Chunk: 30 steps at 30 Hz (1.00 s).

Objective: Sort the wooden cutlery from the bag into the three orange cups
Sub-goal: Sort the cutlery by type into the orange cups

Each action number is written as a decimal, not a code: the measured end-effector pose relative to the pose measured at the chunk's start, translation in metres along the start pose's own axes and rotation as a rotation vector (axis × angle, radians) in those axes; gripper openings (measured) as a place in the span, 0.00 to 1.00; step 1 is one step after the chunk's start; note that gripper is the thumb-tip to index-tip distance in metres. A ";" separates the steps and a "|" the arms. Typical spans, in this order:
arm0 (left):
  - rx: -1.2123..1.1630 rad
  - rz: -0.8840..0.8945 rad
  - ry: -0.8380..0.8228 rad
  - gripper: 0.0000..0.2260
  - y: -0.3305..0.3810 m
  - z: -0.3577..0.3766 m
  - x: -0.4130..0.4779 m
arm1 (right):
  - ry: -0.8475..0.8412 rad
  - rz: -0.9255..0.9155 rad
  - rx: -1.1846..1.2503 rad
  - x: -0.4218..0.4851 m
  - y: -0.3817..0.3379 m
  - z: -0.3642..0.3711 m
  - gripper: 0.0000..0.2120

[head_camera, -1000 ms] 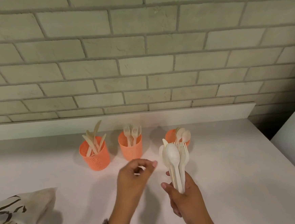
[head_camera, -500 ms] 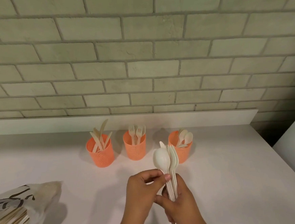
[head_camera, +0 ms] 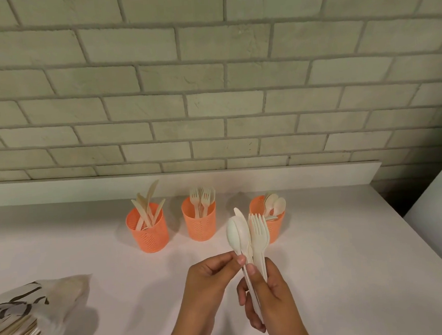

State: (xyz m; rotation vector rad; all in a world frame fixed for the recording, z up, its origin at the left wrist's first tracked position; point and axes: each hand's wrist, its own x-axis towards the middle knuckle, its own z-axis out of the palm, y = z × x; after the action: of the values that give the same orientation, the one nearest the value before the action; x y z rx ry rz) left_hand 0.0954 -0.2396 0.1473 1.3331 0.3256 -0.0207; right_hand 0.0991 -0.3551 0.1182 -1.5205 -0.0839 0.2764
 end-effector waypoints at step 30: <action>-0.025 0.099 0.108 0.06 -0.008 -0.009 0.020 | 0.189 0.039 0.141 0.008 0.004 -0.001 0.08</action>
State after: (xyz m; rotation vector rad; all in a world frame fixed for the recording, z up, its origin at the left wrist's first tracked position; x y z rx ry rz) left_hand 0.1113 -0.2294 0.1333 1.3272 0.3498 0.1388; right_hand 0.1071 -0.3544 0.1132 -1.4021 0.1129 0.1650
